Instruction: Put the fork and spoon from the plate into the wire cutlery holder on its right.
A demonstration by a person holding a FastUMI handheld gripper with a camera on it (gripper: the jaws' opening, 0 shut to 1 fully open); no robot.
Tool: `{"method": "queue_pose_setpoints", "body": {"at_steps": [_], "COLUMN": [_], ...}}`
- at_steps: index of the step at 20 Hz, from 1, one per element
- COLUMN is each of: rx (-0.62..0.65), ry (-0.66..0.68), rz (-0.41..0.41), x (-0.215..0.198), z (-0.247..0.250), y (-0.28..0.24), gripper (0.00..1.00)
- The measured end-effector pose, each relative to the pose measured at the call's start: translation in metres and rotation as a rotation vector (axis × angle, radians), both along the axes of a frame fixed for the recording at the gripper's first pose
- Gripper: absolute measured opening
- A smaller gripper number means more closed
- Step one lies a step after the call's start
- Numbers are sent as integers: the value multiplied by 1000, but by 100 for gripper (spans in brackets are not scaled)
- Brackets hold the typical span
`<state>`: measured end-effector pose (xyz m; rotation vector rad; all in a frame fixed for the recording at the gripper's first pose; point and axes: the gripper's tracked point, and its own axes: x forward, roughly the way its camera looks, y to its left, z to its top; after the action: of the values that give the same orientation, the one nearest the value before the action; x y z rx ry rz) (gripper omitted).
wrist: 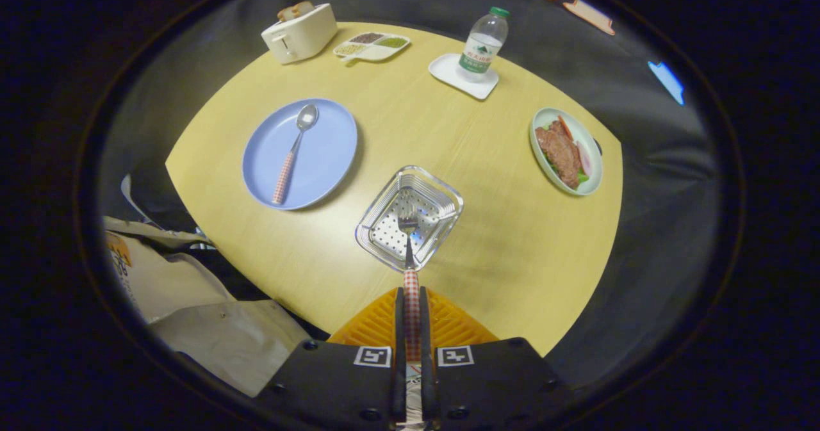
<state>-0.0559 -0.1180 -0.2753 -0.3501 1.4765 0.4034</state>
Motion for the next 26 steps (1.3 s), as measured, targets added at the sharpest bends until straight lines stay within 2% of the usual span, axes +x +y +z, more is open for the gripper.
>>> {"method": "queue_pose_setpoints", "body": {"at_steps": [3,7,13,16,22,26], "rx": [-23,-21,39,75,193,260], "ry": [37,47,12,-57,-307,-456], "rz": [22,6,-40,-75,-161,-188], "x": [3,10,18,26,49,55], "z": [-10,-17,-13,-4,25,39], "y": [0,4,12,15,41,66], "gripper": [12,12,21,35,67,87]}}
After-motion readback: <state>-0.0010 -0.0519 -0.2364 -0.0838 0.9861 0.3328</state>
